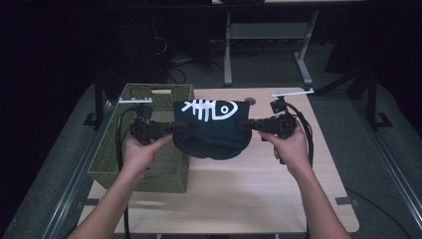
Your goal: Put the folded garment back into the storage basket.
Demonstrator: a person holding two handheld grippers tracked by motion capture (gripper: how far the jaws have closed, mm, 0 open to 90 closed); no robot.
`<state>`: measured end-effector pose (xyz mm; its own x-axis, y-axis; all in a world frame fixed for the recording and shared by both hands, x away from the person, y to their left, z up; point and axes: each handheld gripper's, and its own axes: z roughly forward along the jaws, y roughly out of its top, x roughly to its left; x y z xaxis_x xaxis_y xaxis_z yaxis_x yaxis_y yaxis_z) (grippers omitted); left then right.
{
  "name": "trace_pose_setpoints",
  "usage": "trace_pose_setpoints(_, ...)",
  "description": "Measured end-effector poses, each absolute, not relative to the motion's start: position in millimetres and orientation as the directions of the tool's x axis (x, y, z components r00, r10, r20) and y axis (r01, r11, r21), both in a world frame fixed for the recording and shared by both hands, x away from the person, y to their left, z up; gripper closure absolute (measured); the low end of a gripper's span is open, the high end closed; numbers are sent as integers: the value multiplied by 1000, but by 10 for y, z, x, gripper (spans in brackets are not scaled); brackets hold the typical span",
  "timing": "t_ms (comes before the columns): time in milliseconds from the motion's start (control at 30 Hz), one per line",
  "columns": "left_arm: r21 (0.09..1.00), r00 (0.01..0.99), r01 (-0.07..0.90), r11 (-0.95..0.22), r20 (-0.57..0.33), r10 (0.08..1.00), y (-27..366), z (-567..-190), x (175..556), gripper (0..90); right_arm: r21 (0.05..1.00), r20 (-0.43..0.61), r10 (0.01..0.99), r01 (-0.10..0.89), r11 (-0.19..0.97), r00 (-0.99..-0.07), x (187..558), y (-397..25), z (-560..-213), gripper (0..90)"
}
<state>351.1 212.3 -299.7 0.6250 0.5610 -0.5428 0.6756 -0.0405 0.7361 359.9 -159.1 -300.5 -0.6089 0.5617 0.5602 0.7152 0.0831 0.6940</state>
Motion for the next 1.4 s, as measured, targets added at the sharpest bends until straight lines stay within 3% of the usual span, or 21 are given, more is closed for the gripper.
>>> trace_pose_setpoints(1400, 713, 550, 701, 15, -553, 626, 3178, -2872, 3524, 690, 719, 550, 498, 683, 127, -671, 3899, -487, -2902, 733)
